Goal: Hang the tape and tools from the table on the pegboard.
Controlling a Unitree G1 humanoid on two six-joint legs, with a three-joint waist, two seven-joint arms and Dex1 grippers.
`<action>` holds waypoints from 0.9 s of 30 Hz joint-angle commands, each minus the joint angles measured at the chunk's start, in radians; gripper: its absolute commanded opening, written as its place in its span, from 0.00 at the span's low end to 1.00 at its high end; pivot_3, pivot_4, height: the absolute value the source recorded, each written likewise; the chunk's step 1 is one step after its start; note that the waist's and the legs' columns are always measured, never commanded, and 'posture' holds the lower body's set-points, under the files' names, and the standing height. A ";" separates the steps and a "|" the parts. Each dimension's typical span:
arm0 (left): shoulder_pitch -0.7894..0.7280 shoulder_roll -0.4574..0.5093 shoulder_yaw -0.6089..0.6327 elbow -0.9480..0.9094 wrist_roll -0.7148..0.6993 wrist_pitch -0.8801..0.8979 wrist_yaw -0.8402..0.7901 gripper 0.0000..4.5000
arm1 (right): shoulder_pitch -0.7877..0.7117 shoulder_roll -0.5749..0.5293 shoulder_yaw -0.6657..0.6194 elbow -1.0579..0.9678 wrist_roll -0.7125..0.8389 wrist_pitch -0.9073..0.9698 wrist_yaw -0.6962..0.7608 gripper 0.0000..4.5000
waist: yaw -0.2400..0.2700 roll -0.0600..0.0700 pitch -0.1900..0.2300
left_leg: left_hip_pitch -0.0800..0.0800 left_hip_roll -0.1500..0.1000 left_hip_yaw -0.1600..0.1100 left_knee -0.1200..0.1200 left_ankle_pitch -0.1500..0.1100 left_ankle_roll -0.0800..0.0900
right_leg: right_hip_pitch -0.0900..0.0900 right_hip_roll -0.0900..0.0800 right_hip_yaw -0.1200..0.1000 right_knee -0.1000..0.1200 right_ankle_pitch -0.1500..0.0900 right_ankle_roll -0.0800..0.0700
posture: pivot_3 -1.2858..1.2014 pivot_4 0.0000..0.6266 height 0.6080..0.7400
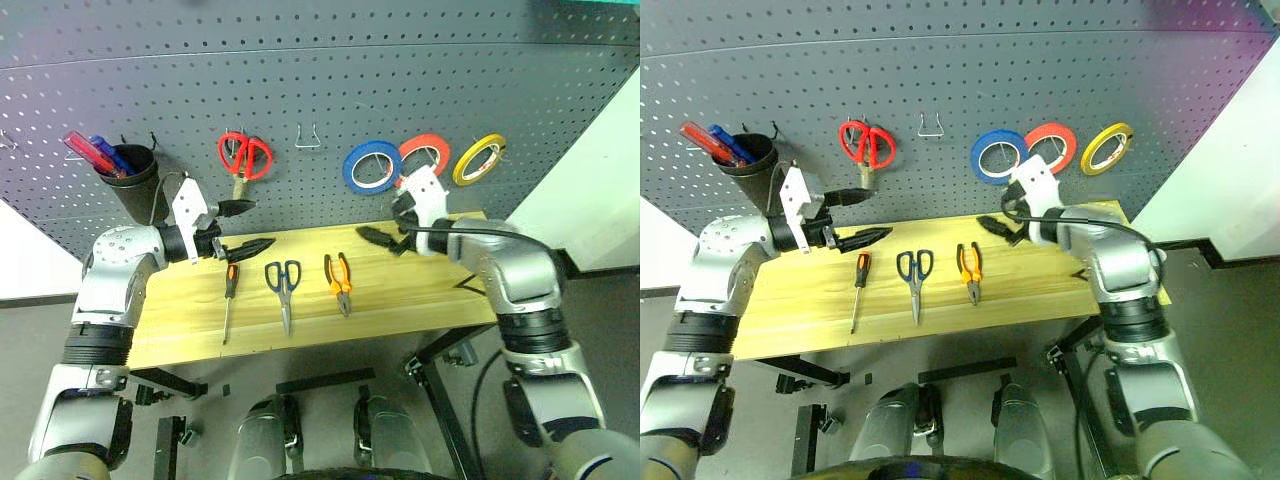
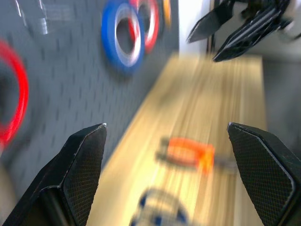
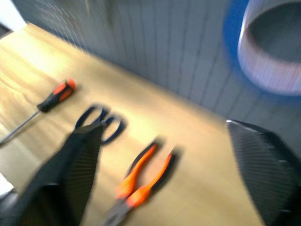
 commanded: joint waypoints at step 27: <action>0.022 0.009 -0.134 0.092 0.136 -0.015 -0.102 0.95 | -0.323 0.250 -0.019 0.875 -0.104 -0.307 -0.178 0.99 | 0.002 0.005 0.070 | -0.006 0.000 0.001 -0.001 0.004 0.000 | -0.006 0.000 0.002 0.001 0.001 0.004 | 0.57 0.46 1.00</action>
